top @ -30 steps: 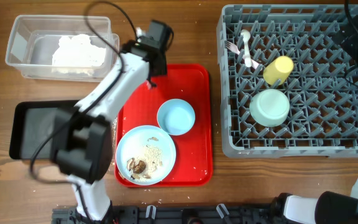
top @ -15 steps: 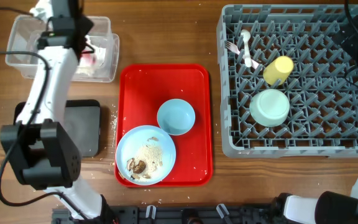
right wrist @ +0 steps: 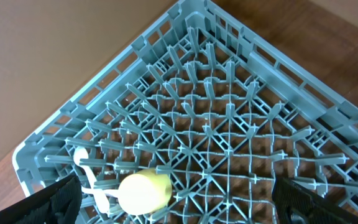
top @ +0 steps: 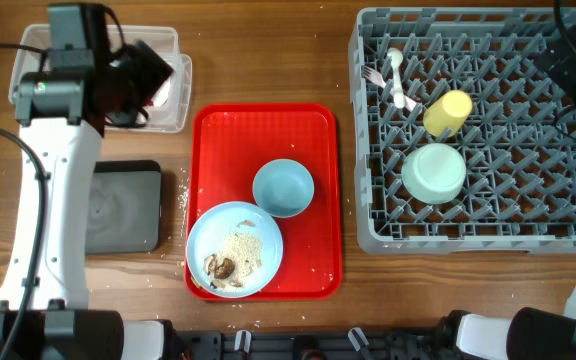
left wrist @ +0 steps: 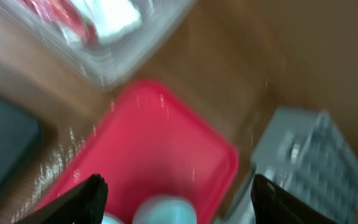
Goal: Sort waste into correct bins and load items into the dishwasher rack
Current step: 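Carry the red wrapper left to the clear bin and release it, then move the left gripper to the rim of the large blue bowl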
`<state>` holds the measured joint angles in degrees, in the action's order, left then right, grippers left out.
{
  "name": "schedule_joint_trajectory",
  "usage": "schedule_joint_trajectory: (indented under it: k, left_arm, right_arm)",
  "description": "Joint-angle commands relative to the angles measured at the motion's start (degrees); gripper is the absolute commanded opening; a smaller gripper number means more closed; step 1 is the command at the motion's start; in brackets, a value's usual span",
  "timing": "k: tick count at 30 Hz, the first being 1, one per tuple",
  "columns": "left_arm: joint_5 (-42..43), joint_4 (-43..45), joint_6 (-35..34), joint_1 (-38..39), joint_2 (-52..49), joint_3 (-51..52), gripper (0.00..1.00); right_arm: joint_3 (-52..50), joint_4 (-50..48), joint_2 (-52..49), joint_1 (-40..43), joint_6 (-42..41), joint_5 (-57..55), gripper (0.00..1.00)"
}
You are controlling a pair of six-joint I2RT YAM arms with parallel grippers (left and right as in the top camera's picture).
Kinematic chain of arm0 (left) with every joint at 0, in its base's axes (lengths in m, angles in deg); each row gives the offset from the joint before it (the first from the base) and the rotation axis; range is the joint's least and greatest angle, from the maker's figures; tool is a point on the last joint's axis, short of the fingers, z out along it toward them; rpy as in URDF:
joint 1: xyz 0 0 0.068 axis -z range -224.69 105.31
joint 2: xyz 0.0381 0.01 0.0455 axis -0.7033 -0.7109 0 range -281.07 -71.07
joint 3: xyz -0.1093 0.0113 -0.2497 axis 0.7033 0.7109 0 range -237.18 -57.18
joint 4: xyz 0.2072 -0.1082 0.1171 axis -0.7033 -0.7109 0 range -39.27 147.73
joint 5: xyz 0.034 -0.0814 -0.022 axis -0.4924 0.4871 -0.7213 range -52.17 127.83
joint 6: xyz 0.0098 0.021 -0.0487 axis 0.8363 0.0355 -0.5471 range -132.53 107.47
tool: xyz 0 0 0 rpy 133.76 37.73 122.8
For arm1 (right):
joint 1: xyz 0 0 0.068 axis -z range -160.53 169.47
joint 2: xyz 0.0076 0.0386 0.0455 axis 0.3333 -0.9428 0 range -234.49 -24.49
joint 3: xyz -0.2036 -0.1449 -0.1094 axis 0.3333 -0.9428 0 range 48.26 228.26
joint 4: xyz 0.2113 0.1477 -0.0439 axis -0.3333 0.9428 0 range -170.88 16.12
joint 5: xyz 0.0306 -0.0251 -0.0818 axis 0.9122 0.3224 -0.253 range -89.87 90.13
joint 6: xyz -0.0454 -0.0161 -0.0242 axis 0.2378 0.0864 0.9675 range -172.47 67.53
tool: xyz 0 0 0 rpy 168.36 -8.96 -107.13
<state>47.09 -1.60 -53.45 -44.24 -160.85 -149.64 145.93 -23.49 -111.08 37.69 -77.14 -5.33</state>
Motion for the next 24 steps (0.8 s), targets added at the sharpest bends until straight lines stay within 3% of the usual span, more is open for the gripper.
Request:
schedule_joint_trajectory:
  k: [1, 10, 15, 24]
  left_arm:
    - [5.5, -6.6, 3.2, 5.5, -0.1, 0.1, 0.74]
    - [2.1, -20.1, 3.0, 15.0, -0.1, 1.4, 0.7]
    - [-3.4, -17.4, -2.0, 22.2, -0.1, 6.6, 0.7]
    - [-4.9, -0.7, -9.5, 29.7, -0.6, 20.5, 0.74]
  right_arm:
    - [0.0, -0.1, -0.5, 0.0, -0.8, -1.0, 1.0]
    - [0.0, -0.2, -0.5, 0.0, -0.8, -1.0, 1.0]
    - [0.0, -0.2, -0.5, 0.0, -0.8, -1.0, 1.0]
    - [0.0, -0.1, -0.5, 0.0, -0.9, -1.0, 1.0]
